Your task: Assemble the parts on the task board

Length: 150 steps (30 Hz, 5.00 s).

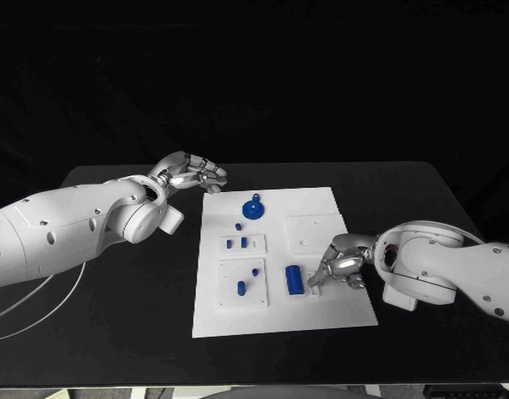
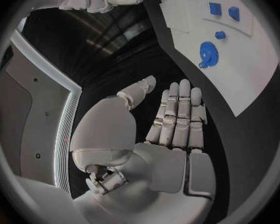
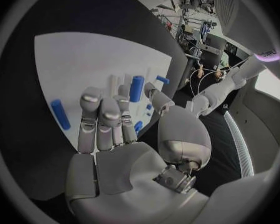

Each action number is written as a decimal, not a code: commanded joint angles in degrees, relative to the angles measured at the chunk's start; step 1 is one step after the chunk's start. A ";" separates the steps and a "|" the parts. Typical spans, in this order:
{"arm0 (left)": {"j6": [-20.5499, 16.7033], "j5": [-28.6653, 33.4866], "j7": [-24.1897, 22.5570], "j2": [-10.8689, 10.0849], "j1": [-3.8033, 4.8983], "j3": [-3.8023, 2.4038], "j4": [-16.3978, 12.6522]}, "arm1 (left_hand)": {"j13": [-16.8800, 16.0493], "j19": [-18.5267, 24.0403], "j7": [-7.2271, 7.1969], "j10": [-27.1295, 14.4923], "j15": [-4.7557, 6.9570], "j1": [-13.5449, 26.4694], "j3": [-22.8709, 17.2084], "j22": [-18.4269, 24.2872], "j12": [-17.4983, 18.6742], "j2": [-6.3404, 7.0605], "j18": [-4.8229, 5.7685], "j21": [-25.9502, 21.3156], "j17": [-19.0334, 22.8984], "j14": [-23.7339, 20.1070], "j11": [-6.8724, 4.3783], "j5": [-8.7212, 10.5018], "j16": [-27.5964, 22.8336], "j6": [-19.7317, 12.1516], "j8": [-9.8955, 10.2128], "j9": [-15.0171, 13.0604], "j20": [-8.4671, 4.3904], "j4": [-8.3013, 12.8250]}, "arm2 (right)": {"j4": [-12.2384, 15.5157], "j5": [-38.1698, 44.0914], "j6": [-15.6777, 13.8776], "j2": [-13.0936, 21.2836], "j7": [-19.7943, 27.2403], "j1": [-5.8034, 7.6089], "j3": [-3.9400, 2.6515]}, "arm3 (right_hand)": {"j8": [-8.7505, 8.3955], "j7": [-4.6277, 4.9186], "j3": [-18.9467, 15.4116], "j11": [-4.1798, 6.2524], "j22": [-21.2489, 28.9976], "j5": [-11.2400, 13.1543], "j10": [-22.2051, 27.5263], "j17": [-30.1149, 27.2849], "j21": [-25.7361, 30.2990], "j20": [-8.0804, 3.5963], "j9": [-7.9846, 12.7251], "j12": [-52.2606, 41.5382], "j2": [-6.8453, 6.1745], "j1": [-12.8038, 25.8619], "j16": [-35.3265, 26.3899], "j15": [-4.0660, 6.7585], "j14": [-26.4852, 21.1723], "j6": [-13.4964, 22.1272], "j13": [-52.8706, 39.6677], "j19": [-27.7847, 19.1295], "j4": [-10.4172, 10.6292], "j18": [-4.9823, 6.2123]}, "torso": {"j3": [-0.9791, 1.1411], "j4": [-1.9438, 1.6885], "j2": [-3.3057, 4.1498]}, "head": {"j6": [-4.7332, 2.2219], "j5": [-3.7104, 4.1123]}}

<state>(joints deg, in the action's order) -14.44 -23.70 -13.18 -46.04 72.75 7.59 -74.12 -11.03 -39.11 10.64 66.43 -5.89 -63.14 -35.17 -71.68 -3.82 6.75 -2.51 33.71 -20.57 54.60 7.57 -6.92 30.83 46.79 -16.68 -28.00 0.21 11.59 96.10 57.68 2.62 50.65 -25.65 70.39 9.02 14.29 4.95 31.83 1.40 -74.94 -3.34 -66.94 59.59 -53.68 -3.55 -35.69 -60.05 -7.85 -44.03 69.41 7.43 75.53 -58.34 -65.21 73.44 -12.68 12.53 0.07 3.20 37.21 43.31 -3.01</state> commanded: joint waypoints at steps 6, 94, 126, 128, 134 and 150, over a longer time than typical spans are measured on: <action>0.55 0.22 -0.83 0.28 0.01 -0.03 -0.01 | 0.07 -0.37 -0.22 -0.12 -0.12 0.44 0.00 -0.08 -0.32 -0.03 -0.75 -0.23 -0.13 0.30 0.06 0.15 -0.39 -0.33 -0.30 0.09 0.06 -0.45 | -1.77 0.89 -1.01 4.10 3.21 3.25 -2.42 | -0.15 0.29 0.29 -0.19 -0.16 -0.15 -0.31 -0.07 0.20 -0.33 -0.21 0.22 0.38 -1.20 0.07 -0.07 0.14 0.46 -0.15 0.31 -0.61 2.47 | 0.02 0.05 0.00 | -0.78 0.99; 1.30 0.22 -0.21 -0.19 0.02 -0.01 -0.24 | 0.20 -0.43 -0.24 -0.01 -0.11 0.47 0.01 -0.29 -0.35 -0.04 -0.76 -0.41 -0.53 0.37 0.02 0.22 -0.67 -0.32 -0.38 0.11 0.05 -0.64 | -4.46 6.09 2.02 6.51 -3.47 -0.39 -0.88 | -0.04 -0.05 17.03 0.05 -0.50 0.39 -1.55 -0.47 -0.27 1.23 -1.88 1.46 4.26 -7.06 0.09 -0.05 0.40 -1.98 -1.26 0.43 2.60 2.46 | -0.05 -0.02 -0.01 | -0.58 2.44; 1.46 0.21 -0.24 -0.08 0.02 -0.01 -0.37 | 0.26 -0.45 -0.24 -0.01 -0.12 0.52 0.04 -0.38 -0.34 -0.01 -0.74 -0.49 -0.69 0.38 0.03 0.24 -0.79 -0.33 -0.41 0.12 0.07 -0.74 | -3.13 -1.96 0.38 -2.69 -3.58 -2.68 -0.36 | -0.17 -0.11 16.83 0.11 -0.62 0.18 -1.77 -0.61 -0.57 1.47 -1.60 1.68 4.96 -5.28 0.18 0.00 0.45 -2.36 -1.25 0.39 2.31 2.47 | -0.06 -0.07 0.03 | -0.38 1.99; 1.49 0.21 -0.23 -0.13 0.02 -0.01 -0.40 | 0.26 -0.45 -0.24 -0.01 -0.12 0.53 0.04 -0.38 -0.34 -0.01 -0.74 -0.49 -0.70 0.38 0.03 0.24 -0.80 -0.33 -0.41 0.12 0.07 -0.75 | -3.28 -1.40 0.13 -2.86 -3.55 -2.84 -0.36 | -0.19 -0.10 16.77 0.11 -0.62 0.18 -1.77 -0.62 -0.58 1.48 -1.57 1.69 5.01 -5.13 0.18 0.00 0.45 -2.38 -1.26 0.38 2.30 2.47 | -0.05 -0.07 0.04 | -0.32 1.94; 1.53 0.21 -0.20 -0.19 0.02 -0.01 -0.44 | 0.28 -0.45 -0.24 0.00 -0.13 0.57 0.05 -0.40 -0.34 -0.02 -0.74 -0.51 -0.74 0.38 0.04 0.24 -0.83 -0.33 -0.42 0.12 0.07 -0.80 | -3.61 -0.96 0.16 -3.11 -3.54 -2.92 -0.36 | -0.24 -0.11 16.47 0.12 -0.62 0.21 -1.78 -0.65 -0.63 1.50 -1.46 1.75 4.99 -4.45 0.21 0.01 0.45 -2.47 -1.29 0.38 2.40 2.47 | -0.04 -0.07 0.04 | -0.31 1.90; 1.71 0.21 -0.05 -0.31 0.03 -0.01 -0.54 | 0.32 -0.47 -0.23 0.00 -0.14 0.74 0.10 -0.46 -0.33 -0.02 -0.72 -0.57 -0.85 0.39 0.04 0.26 -0.92 -0.32 -0.44 0.13 0.09 -1.00 | -3.80 -0.60 -0.25 -3.58 -3.22 -3.00 -0.36 | -0.41 -0.15 14.37 0.15 -0.57 0.07 -1.80 -0.72 -0.76 1.49 -1.16 1.83 4.08 -2.00 0.32 0.05 0.43 -2.66 -1.44 0.44 2.72 2.47 | -0.05 -0.04 0.04 | -0.21 1.76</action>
<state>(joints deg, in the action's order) -13.55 -23.70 -12.95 -46.38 72.75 7.61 -74.50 -10.78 -39.11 10.64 66.44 -5.89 -63.14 -35.05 -72.05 -3.82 6.75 -2.50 33.48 -21.35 54.60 7.56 -6.92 30.17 46.78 -16.86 -27.94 0.21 10.84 92.16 56.76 2.65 47.29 -29.47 67.45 8.69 13.94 4.90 46.35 1.17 -74.93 -3.02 -68.12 58.93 -54.12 -2.44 -36.93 -58.46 -3.78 -46.56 69.42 7.13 75.83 -60.67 -66.59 73.78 -9.98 13.28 0.03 3.15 37.25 43.06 -1.24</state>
